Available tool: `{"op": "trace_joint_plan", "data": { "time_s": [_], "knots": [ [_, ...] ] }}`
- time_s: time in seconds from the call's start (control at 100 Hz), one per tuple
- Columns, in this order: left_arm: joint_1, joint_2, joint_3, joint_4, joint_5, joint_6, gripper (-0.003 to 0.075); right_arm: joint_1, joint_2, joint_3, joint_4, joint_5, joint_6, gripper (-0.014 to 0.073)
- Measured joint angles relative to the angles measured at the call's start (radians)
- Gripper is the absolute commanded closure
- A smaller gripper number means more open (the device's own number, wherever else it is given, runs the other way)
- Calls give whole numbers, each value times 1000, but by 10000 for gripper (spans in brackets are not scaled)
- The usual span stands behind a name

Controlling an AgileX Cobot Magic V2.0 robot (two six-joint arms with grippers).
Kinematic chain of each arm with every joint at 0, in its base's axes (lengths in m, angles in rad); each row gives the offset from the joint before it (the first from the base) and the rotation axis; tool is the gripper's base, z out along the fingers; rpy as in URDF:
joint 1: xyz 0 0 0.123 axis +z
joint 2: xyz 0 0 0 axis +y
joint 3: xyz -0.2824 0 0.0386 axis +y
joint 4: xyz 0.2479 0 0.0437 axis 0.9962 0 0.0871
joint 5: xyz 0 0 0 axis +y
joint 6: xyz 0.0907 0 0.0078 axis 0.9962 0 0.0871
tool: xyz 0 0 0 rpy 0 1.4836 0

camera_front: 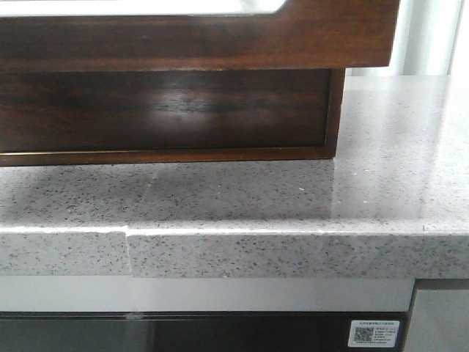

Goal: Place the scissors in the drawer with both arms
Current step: 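Pull the drawer open toward the robot with the left gripper, then lower the right gripper onto the grey-orange scissors and grasp them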

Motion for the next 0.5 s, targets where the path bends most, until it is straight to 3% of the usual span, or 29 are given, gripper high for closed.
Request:
{"op": "trace_joint_plan", "data": {
  "time_s": [0.1, 0.2, 0.33, 0.5],
  "knots": [
    [0, -45, -71, 208, 9, -100, 282, -78, 94, -48, 44, 24, -19, 50],
    [-6, -73, -127, 325, 1, -154, 282, -161, 193, -92, 138, 59, -92, 50],
    [-16, -81, -172, 370, -47, -170, 282, -255, 334, -144, 271, 112, -207, 50],
    [-18, -81, -186, 374, -153, -171, 282, -305, 473, -203, 304, 149, -290, 50]
  ]
}}
